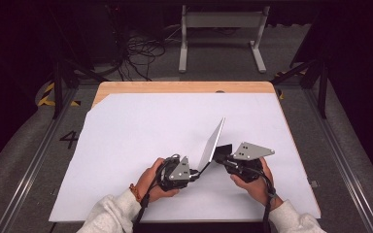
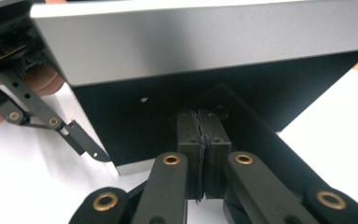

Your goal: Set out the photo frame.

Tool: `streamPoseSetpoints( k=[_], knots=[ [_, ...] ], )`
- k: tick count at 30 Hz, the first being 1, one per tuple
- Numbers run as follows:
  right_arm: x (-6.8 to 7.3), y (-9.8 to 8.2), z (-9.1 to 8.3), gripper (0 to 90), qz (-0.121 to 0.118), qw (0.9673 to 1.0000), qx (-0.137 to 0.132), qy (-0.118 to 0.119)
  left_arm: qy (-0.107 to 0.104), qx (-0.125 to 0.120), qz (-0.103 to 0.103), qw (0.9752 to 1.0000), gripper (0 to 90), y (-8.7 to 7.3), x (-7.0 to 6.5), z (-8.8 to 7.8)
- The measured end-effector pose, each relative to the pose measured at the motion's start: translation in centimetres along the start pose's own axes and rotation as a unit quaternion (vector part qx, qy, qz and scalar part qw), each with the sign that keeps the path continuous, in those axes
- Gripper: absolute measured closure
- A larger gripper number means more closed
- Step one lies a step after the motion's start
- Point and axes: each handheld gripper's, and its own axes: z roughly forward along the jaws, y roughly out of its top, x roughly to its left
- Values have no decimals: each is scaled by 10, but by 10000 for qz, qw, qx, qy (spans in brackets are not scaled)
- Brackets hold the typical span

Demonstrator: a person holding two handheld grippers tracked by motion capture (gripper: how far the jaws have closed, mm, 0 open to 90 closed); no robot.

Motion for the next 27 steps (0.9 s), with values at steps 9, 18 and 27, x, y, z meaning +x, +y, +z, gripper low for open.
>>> streamPoseSetpoints(
  k=[9, 18, 27],
  knots=[
    [17, -8, -8, 662, -29, 9998, 31, 178, -21, -48, -35, 10000, 790, 0, 0, 2],
    [23, -7, -10, 534, 141, 9996, -27, 262, -62, -123, 11, 9999, 789, 3, -2, 6],
    [29, -6, -8, 492, 269, 9995, -7, 155, -117, -26, 30, 9999, 810, 3, -5, 13]
  ],
)
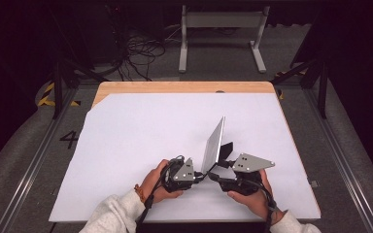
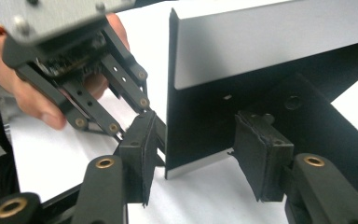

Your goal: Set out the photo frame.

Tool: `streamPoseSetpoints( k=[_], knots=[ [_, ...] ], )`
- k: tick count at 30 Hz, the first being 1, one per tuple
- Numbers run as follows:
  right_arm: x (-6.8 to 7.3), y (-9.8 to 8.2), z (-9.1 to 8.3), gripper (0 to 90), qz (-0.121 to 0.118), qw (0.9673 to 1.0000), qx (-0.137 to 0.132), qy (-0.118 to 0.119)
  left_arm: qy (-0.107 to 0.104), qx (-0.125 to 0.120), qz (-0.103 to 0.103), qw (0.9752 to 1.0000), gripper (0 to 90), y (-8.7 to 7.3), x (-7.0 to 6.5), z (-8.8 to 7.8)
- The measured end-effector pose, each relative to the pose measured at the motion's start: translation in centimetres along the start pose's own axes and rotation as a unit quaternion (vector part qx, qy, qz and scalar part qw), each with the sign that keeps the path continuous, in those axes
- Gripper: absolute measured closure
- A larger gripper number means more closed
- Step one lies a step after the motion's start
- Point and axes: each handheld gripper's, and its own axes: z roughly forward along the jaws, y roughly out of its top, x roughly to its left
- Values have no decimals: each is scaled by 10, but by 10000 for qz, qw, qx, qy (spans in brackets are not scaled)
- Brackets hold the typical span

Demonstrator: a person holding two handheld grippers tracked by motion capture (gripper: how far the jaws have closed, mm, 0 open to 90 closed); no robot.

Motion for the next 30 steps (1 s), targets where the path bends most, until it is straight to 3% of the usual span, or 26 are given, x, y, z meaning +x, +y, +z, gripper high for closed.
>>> streamPoseSetpoints(
  k=[6, 21, 26, 30],
  knots=[
    [1, 1, 4, 435, 83, 9999, -67, -125, -41, 28, 32, 10000, 838, 1, -1, 3],
    [-4, -1, 4, 472, 253, 9982, -94, -539, -32, -4, 60, 10000, 845, 6, -2, 12],
    [-5, -2, 3, 506, 220, 9987, -84, -460, 12, 94, 120, 9999, 839, 4, -1, 11],
    [-9, -3, 2, 519, 265, 9991, -85, -321, 148, 58, -54, 9999, 810, -4, 9, -1]
  ],
)
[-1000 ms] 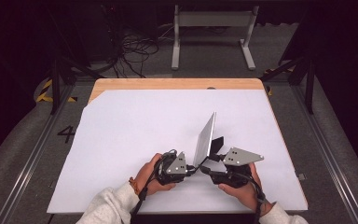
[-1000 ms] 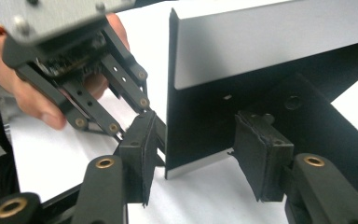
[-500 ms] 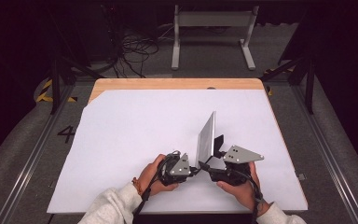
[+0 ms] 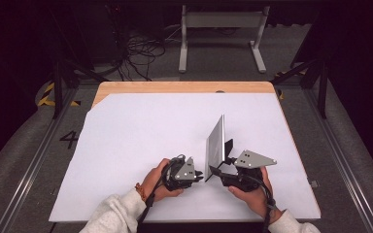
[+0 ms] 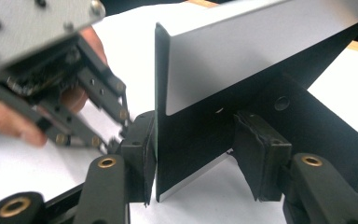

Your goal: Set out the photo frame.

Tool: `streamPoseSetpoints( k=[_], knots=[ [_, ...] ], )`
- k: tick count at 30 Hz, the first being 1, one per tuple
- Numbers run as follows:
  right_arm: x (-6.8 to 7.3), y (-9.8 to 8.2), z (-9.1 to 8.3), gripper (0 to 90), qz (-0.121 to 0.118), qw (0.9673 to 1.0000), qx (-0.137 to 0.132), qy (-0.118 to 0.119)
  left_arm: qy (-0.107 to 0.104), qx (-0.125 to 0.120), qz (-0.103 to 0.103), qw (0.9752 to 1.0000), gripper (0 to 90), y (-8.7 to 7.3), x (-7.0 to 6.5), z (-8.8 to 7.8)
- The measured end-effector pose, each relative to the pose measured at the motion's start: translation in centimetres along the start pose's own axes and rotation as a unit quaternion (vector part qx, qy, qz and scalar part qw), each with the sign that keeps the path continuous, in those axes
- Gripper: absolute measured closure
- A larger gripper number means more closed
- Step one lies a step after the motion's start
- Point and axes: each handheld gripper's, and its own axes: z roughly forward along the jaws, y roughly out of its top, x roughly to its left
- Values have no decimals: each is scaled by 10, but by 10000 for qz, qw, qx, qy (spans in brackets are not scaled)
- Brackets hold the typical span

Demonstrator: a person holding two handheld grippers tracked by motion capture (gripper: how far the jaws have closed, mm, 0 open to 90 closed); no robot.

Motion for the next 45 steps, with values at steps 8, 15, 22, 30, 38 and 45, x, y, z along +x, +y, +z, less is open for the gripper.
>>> streamPoseSetpoints(
  k=[8, 15, 22, 30, 38, 45],
  knots=[
    [-10, -1, -3, 574, 93, 9999, 12, 123, 383, -139, -419, 9983, 726, -16, 22, -21],
    [-16, -3, -7, 620, 198, 9997, 34, 141, 576, -23, -591, 9966, 644, -24, 32, -24],
    [-17, -4, -10, 650, 209, 9998, 34, 39, 700, 22, -599, 9957, 587, -25, 31, -30],
    [-23, -4, -15, 683, 155, 9998, 49, -132, 762, -127, -706, 9945, 499, -28, 24, -46],
    [-22, -7, -6, 632, 152, 9993, 185, -280, 759, -137, -771, 9940, 452, -38, 14, -58],
    [-25, -10, 0, 648, 356, 9991, 177, -142, 749, 18, -837, 9937, 412, -40, 17, -52]
  ],
)
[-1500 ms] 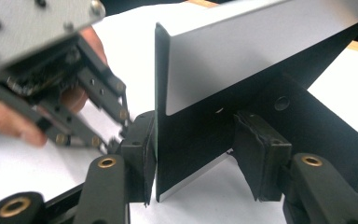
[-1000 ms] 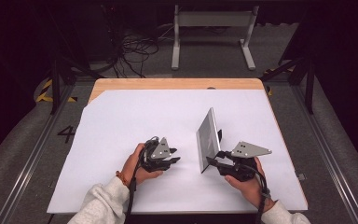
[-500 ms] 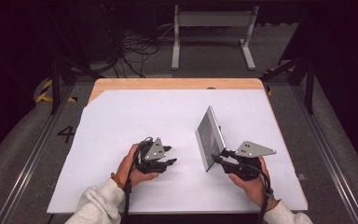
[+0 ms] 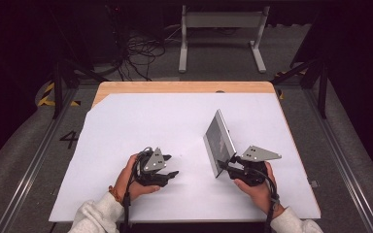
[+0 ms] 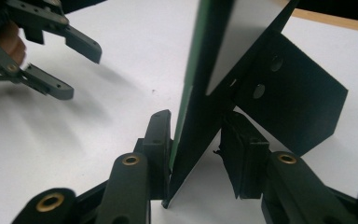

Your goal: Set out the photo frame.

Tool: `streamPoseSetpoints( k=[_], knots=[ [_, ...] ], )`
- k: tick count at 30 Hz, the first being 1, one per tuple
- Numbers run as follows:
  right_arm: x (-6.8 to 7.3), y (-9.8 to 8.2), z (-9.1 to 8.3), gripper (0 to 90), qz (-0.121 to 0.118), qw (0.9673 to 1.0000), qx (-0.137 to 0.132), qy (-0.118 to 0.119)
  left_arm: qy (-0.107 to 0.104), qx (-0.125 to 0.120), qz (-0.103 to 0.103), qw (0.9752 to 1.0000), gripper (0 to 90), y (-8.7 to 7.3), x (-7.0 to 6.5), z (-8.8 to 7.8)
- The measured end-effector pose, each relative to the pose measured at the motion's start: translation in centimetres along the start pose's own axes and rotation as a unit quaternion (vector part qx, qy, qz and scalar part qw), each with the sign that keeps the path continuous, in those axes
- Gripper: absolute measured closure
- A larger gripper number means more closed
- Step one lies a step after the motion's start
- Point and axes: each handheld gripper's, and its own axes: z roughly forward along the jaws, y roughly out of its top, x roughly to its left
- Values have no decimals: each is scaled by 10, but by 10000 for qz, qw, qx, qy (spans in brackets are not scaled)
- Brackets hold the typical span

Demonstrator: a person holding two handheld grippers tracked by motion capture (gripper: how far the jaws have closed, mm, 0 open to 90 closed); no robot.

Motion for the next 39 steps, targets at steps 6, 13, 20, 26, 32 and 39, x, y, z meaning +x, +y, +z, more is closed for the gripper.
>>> streamPoseSetpoints(
  k=[6, 13, 20, 26, 32, 39],
  knots=[
    [-7, -2, 0, 666, 142, 9997, -63, 174, -1, 56, -69, 10000, 388, -1, 3, 3],
    [-15, -4, 0, 739, 202, 9986, -128, 466, -36, 92, -11, 10000, 382, -1, 3, 4],
    [-20, -4, 1, 816, 220, 9965, -169, 787, -39, 80, -40, 10000, 376, 0, 4, 4],
    [-24, -4, 1, 839, 271, 9951, -135, 938, -5, -6, -141, 9999, 333, 4, 8, 8],
    [-27, -3, 1, 841, 263, 9944, -102, 1020, 28, -146, -287, 9995, 276, 12, 17, 27],
    [-27, -2, 1, 841, 199, 9945, -71, 1027, 71, -319, -473, 9983, 177, 18, 33, 41]
  ],
)
